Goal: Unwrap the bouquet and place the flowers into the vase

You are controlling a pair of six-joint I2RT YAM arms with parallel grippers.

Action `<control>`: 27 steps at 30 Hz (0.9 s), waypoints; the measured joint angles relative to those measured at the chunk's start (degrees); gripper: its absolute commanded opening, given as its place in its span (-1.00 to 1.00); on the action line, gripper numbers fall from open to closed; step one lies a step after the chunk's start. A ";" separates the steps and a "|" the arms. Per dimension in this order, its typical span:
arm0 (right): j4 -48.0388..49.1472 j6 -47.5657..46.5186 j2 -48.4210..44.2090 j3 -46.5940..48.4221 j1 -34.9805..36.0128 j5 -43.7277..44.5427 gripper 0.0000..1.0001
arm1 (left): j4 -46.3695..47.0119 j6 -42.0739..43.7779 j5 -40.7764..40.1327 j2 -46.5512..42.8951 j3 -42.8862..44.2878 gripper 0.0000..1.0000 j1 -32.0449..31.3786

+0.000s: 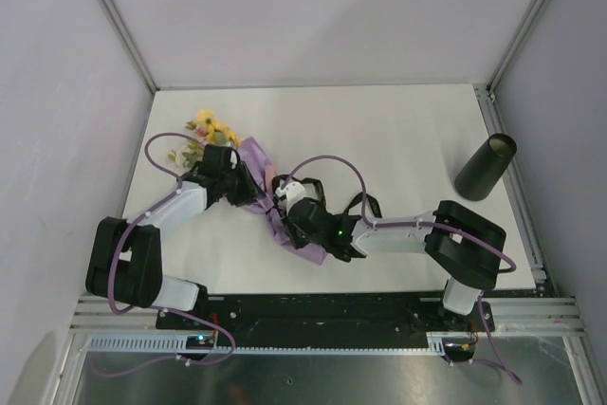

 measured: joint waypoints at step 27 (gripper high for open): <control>6.69 8.20 -4.63 -1.07 -11.08 -9.57 0.11 | 0.57 0.63 3.54 -7.87 -2.47 -1.00 -3.48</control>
